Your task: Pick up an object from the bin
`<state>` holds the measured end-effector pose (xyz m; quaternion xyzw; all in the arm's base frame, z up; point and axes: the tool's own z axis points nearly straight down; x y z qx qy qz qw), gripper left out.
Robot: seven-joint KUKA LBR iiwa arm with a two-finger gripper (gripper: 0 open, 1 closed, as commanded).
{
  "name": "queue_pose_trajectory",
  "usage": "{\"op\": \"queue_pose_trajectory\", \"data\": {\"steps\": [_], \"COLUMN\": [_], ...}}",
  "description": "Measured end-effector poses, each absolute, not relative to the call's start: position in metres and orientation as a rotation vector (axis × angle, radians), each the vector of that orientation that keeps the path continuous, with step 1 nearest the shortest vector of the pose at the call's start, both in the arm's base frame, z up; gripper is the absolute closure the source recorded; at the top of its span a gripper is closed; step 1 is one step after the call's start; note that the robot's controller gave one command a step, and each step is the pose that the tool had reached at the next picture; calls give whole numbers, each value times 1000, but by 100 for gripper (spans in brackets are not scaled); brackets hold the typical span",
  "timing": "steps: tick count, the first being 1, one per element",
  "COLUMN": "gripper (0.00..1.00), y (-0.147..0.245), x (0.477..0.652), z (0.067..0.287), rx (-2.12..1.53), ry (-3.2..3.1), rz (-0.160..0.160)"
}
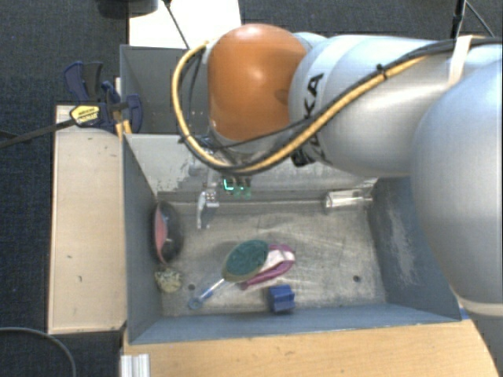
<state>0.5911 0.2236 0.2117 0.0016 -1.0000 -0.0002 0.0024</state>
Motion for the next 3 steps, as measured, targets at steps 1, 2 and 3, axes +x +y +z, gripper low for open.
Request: {"op": "queue_pose_trajectory", "data": {"steps": [1,2,3], "gripper": [0,0,0], "y": [235,122,58], "x": [555,521,479], "z": [118,91,119], "rx": [700,1075,1300], "ry": [-3070,-2959,-2861], "rz": [-2,1,3]}}
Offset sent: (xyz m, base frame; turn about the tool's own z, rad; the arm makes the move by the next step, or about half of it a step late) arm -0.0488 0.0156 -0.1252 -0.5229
